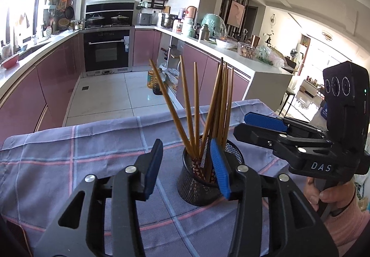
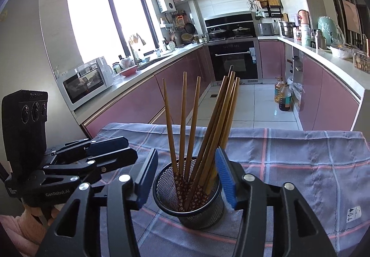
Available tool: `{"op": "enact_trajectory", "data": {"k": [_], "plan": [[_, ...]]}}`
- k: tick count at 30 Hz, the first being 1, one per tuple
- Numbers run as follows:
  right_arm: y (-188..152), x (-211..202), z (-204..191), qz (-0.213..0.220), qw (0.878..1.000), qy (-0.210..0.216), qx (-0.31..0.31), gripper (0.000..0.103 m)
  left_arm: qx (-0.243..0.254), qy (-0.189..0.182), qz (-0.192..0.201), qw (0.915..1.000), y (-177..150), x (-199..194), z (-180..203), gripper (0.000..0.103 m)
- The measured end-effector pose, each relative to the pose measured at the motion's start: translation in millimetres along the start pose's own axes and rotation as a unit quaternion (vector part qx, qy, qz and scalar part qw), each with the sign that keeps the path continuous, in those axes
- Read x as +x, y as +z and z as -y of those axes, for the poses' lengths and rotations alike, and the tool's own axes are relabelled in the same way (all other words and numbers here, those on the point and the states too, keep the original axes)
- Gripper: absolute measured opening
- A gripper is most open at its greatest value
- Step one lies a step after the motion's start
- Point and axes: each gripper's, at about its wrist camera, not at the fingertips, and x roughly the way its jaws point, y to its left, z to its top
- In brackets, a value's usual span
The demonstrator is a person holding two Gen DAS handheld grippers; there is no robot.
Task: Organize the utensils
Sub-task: 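Open both grippers to release the chopsticks and pull back from the cup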
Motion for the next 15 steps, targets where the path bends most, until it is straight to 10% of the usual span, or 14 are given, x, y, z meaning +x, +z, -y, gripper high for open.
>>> {"op": "enact_trajectory", "data": {"k": [7, 15], "plan": [[-19, -12, -23, 0.023, 0.998, -0.036, -0.035, 0.096, -0.032, 0.071, 0.047, 0.9958, -24, -38, -25, 0.097], [-40, -19, -41, 0.060, 0.994, -0.075, -0.051, 0.096, -0.035, 0.141, 0.079, 0.9862, -48, -72, -33, 0.097]]}}
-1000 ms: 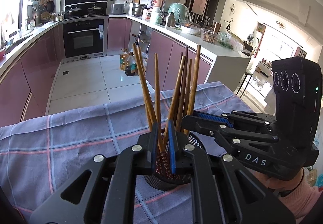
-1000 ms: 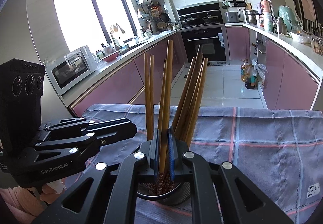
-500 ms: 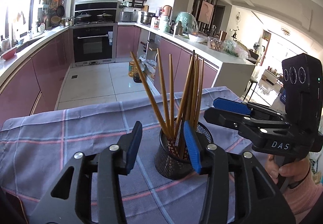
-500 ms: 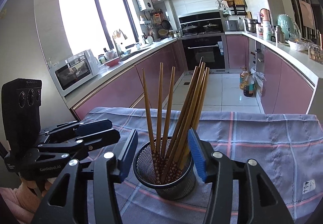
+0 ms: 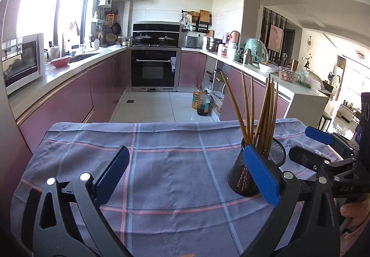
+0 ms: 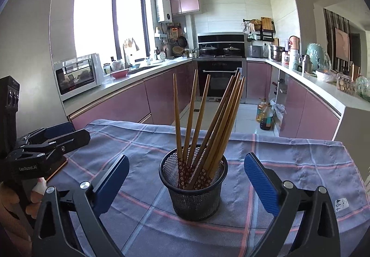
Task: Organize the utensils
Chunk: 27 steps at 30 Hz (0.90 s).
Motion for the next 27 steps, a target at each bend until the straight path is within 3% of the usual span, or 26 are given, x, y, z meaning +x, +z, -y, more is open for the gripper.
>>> {"op": "enact_trajectory", "data": {"k": [7, 27], "plan": [[-3, -19, -15, 0.052, 0.998, -0.037, -0.024, 0.096, -0.012, 0.035, 0.030, 0.9989, -6, -25, -7, 0.097], [-10, -28, -16, 0.083, 0.994, -0.068, -0.012, 0.096, -0.015, 0.060, 0.070, 0.9957, -3, -45, -13, 0.097]]}}
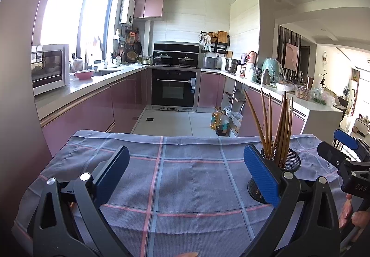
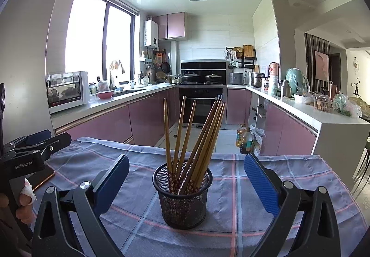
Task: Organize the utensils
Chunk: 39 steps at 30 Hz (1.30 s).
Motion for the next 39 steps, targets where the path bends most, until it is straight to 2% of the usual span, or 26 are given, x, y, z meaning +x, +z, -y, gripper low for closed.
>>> {"op": "enact_trajectory", "data": {"k": [18, 39], "plan": [[-3, -1, 3, 0.005, 1.000, 0.004, 0.010, 0.096, 0.022, 0.028, 0.033, 0.9988, 2, -13, 14, 0.097], [-3, -2, 5, 0.013, 1.000, 0.004, 0.016, 0.096, 0.021, 0.025, 0.038, 0.9987, 5, -17, 17, 0.097]]}}
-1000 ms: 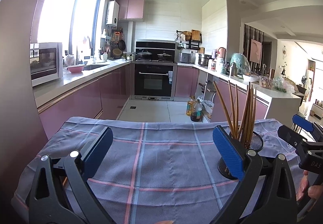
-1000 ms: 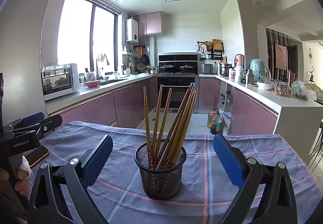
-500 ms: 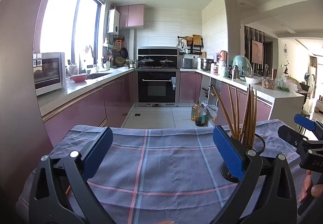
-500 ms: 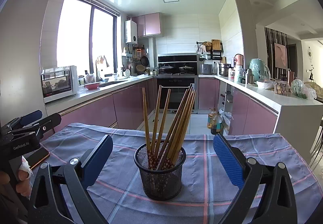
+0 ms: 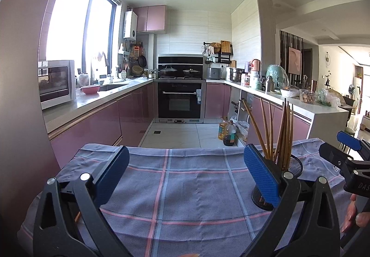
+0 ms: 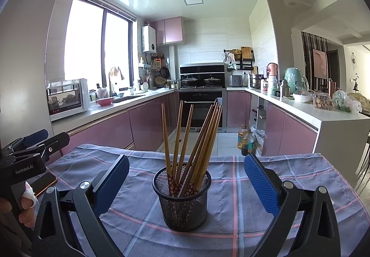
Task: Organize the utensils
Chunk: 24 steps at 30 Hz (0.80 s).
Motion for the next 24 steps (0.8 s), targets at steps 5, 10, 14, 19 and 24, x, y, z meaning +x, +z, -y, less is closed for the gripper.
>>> {"op": "enact_trajectory", "data": {"k": [5, 10, 14, 19, 24], "plan": [[0.1, 0.4, 0.4, 0.000, 1.000, 0.000, 0.001, 0.096, -0.001, 0.000, 0.000, 1.0000, -0.1, -0.1, 0.0, 0.097], [-0.1, 0.1, 0.5, -0.001, 1.000, 0.001, 0.001, 0.096, -0.001, 0.002, 0.000, 1.0000, 0.5, -0.2, 0.2, 0.097], [-0.8, 0.7, 1.2, -0.002, 1.000, 0.001, 0.002, 0.096, -0.001, 0.002, 0.001, 1.0000, 0.8, -0.3, 0.5, 0.097], [-0.8, 0.2, 1.5, 0.000, 1.000, 0.000, 0.002, 0.096, -0.002, 0.004, 0.003, 1.0000, 1.3, 0.2, -0.5, 0.097], [-1.0, 0.5, 1.5, -0.001, 1.000, -0.001, 0.003, 0.096, -0.003, 0.004, 0.004, 1.0000, 1.4, -0.4, -0.9, 0.097]]}}
